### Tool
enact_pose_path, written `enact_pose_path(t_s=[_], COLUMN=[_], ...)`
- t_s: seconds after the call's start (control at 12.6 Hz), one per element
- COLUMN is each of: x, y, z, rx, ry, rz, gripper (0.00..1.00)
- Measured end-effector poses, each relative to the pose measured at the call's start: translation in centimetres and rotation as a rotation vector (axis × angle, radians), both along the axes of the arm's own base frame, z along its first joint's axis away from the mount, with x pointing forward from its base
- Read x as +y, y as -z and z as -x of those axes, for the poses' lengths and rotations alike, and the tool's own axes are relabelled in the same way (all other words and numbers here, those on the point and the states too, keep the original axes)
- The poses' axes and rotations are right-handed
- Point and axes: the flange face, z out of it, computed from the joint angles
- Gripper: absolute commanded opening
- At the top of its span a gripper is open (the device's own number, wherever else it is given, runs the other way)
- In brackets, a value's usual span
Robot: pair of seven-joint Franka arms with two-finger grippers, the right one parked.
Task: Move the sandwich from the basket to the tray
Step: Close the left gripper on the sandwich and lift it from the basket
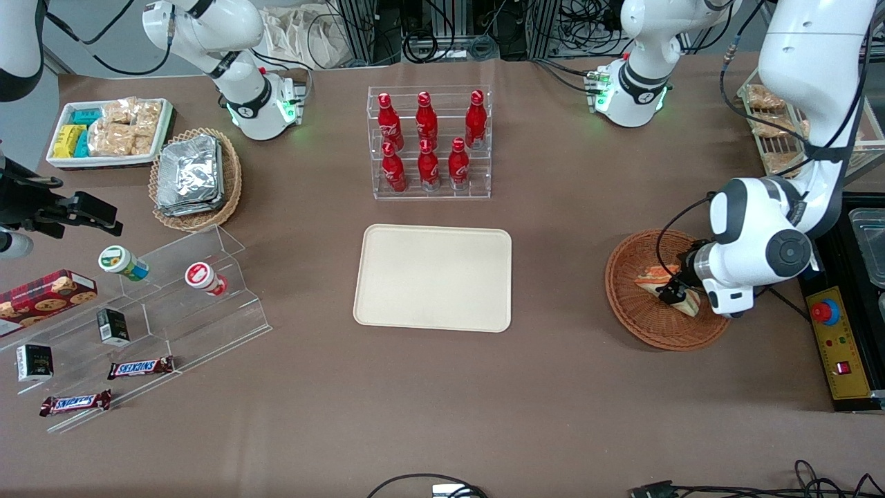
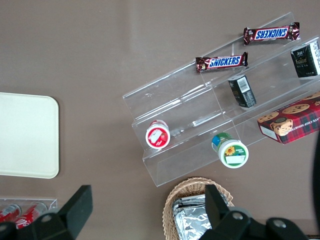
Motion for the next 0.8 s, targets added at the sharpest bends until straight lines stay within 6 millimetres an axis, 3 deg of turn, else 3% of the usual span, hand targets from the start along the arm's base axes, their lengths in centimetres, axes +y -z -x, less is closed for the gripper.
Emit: enact_pose_path(t_s=[0.16, 0.24, 0.56, 0.8], x=[0.1, 0.3, 0.4, 0.7], y=[1.0, 1.2, 0.8, -2.7], z=[-0.4, -0.4, -0.7, -1.9], rx=[-0.028, -0.034, -0.046, -0.040], ry=[0.027, 0.041, 0.088, 0.184], rz=[-0.019, -0.032, -0.040, -0.036], gripper=[0.20, 0.00, 0.00, 0.00])
